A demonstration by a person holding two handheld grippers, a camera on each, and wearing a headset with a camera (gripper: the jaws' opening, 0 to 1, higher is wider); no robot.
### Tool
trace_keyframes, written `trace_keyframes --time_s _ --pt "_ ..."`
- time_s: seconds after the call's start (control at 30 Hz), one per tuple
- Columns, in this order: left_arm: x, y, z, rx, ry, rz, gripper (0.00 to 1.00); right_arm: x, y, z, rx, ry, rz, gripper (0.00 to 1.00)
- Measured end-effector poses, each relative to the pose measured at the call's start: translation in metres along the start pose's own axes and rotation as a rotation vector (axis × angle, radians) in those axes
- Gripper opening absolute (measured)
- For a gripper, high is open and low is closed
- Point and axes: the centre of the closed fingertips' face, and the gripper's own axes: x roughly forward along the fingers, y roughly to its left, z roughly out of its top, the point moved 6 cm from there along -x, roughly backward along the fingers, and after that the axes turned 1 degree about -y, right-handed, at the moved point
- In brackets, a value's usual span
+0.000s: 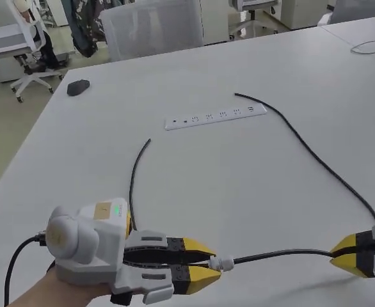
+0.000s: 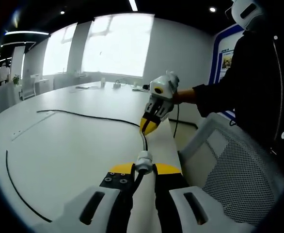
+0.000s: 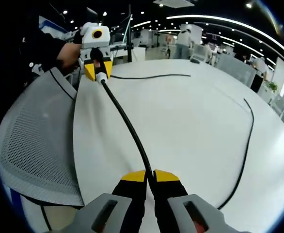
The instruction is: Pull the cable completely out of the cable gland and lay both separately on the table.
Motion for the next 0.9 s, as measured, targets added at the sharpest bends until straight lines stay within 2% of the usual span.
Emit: trace_keyframes --time_s 0.03,0.13,0.4,0.43,0.47,0.5,0.53,0.57,0.6,0.73,0.83,0.9 --pt "0.000 0.000 0.000 0.000 0.001 0.000 0.15 -0.002 -0.003 -0.003 0.002 0.003 -0.017 0.00" --pt "-0.001 -0.001 -0.001 0.001 0.004 0.000 0.15 -0.004 -0.005 -0.010 0.015 0.024 -0.025 0.00" --pt "0.000 -0.002 0.000 0.024 0.006 0.000 0.15 -0.001 -0.001 -0.015 0.022 0.042 -0.009 0.00" --pt "0.000 -0.003 0.000 0.024 0.009 -0.001 0.15 0.000 -0.001 -0.015 0.031 0.048 -0.006 0.01" --pt "-0.001 -0.003 -0.001 0.025 0.011 -0.001 0.15 -0.001 0.001 -0.013 0.070 0.038 0.005 0.03" --pt "-0.002 -0.002 -0.001 0.024 0.010 0.001 0.15 -0.001 0.005 -0.009 0.116 0.008 0.037 0.06" --pt "-0.003 -0.002 -0.001 0.023 0.009 0.001 0.15 -0.003 0.008 -0.004 0.156 -0.016 0.063 0.13" --pt "-0.003 -0.002 -0.001 0.024 0.012 0.002 0.15 -0.005 0.007 0.005 0.165 -0.063 0.059 0.19" --pt "-0.003 -0.002 -0.001 0.026 0.014 0.003 0.15 -0.006 0.008 0.012 0.153 -0.085 0.063 0.22" --pt "-0.002 -0.002 0.001 0.026 0.007 0.005 0.15 -0.010 0.019 0.042 0.106 -0.147 0.100 0.21" --pt "0.000 -0.004 0.003 0.035 0.011 -0.004 0.15 -0.008 0.036 0.075 0.085 -0.239 0.162 0.23" --pt "0.000 -0.004 0.003 0.031 0.009 -0.008 0.15 -0.006 0.043 0.090 0.062 -0.264 0.189 0.26"
